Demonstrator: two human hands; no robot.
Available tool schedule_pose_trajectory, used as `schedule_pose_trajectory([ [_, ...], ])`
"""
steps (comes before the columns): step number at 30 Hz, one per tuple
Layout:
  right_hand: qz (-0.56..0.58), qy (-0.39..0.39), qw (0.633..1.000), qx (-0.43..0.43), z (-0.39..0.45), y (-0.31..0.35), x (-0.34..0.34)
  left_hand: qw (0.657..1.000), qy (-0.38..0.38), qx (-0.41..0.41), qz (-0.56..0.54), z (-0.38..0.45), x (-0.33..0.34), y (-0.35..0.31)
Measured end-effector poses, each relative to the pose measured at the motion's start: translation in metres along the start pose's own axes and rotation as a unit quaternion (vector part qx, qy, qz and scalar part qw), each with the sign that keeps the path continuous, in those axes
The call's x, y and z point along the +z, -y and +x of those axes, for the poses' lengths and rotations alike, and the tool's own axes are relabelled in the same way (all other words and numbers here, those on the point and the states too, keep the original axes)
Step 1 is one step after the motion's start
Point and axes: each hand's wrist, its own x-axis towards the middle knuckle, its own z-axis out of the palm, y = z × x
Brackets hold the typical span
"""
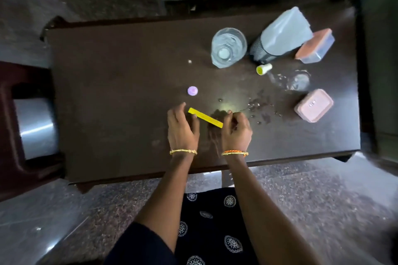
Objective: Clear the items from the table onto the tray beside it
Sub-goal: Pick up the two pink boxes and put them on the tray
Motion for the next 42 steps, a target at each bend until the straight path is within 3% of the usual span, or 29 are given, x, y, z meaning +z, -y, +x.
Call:
schedule_pose_trajectory([
  [5, 0.008, -0.035, 0.999, 0.016, 0.059, -0.029, -0.038, 0.999, -0.014, -0.040, 0.017, 0.041, 0.016, -0.024],
  [9, 0.008, 0.004, 0.999, 0.049, 0.110, -0.035, -0.042, 0.998, 0.003, -0.057, 0.042, 0.050, 0.026, -0.035],
  [16, -0.083, 0.105, 0.989, -0.066, 0.163, -0.032, -0.029, 0.998, -0.028, -0.053, 0.032, 0.049, 0.039, -0.050],
  [22, -0.194, 0.146, 0.958, -0.151, 0.174, -0.036, -0.019, 0.999, -0.037, -0.030, 0.027, 0.035, 0.046, -0.054],
  [35, -0.172, 0.175, 0.965, -0.099, 0.128, -0.029, -0.014, 0.997, 0.068, -0.012, -0.041, 0.024, 0.062, -0.061],
  [38, -0.124, 0.132, 0.982, -0.062, 0.127, -0.029, -0.029, 0.999, 0.026, -0.002, -0.019, 0.018, 0.064, -0.073],
  [42, -0.024, -0.043, 0.999, 0.019, 0.130, -0.047, -0.072, 0.996, -0.022, 0.086, -0.025, 0.005, 0.075, -0.110],
])
